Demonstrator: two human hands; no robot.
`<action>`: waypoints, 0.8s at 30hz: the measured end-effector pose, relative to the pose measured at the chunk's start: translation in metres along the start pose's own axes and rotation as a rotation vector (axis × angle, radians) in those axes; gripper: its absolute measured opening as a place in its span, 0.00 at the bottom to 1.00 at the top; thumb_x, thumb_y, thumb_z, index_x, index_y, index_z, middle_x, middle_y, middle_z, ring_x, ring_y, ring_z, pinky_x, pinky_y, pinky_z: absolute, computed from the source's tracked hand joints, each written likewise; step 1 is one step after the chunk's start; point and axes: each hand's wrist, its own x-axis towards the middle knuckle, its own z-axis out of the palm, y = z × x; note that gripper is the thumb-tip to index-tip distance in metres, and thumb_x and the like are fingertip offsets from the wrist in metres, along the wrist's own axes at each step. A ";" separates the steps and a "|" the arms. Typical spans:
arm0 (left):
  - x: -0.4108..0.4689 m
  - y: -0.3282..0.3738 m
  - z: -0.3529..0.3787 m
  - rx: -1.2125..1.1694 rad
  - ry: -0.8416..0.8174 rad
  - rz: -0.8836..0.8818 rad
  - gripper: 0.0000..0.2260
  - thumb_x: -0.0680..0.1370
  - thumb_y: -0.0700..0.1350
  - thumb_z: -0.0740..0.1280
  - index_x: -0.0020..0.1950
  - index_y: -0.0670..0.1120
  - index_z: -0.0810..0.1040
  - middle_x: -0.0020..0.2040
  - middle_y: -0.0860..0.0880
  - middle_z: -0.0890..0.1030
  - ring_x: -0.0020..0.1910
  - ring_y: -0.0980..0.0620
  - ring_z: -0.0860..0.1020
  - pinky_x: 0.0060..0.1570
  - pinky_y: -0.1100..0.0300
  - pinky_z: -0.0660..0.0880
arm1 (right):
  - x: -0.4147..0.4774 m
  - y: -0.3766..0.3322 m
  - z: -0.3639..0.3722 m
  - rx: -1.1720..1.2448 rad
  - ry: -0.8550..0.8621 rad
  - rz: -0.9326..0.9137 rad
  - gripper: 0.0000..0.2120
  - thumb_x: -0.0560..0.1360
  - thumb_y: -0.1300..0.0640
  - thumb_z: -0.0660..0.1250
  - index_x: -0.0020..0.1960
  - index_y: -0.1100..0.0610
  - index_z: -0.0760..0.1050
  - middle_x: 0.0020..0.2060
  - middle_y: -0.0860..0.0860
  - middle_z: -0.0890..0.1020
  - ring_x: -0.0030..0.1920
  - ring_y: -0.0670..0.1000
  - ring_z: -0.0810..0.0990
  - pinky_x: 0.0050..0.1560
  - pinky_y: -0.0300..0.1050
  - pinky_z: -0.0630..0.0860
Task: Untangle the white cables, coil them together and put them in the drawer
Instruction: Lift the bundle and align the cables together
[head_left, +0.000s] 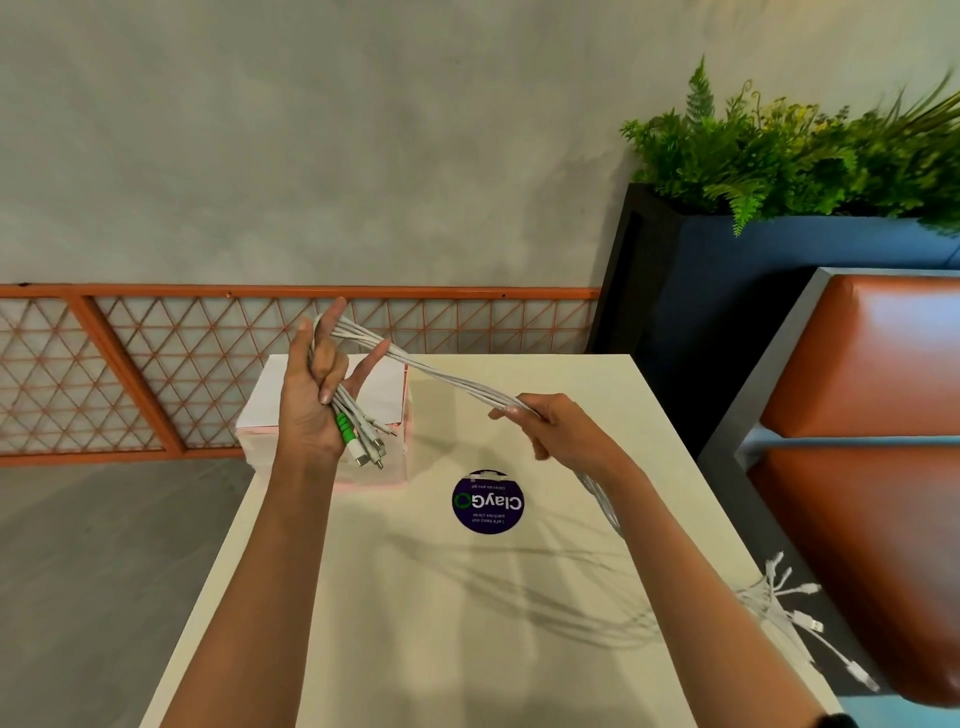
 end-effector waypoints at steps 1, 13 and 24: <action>0.000 0.000 -0.001 -0.003 0.003 0.001 0.19 0.82 0.49 0.56 0.68 0.40 0.71 0.20 0.53 0.61 0.17 0.57 0.59 0.57 0.52 0.77 | -0.001 -0.001 0.000 0.004 0.013 -0.007 0.16 0.82 0.51 0.57 0.55 0.57 0.80 0.25 0.42 0.66 0.27 0.40 0.67 0.33 0.30 0.65; 0.001 -0.005 0.001 -0.065 -0.030 -0.019 0.17 0.83 0.48 0.54 0.65 0.39 0.73 0.19 0.54 0.61 0.16 0.57 0.61 0.54 0.53 0.78 | 0.000 -0.007 -0.027 0.801 -0.677 0.443 0.22 0.77 0.42 0.52 0.29 0.53 0.64 0.21 0.45 0.62 0.19 0.41 0.58 0.21 0.34 0.53; 0.002 -0.004 -0.001 -0.003 0.036 -0.016 0.17 0.82 0.49 0.57 0.65 0.41 0.73 0.19 0.54 0.60 0.17 0.57 0.59 0.56 0.52 0.78 | -0.016 -0.015 -0.009 0.105 -0.141 0.144 0.15 0.82 0.46 0.52 0.51 0.57 0.69 0.31 0.46 0.66 0.30 0.44 0.62 0.28 0.33 0.61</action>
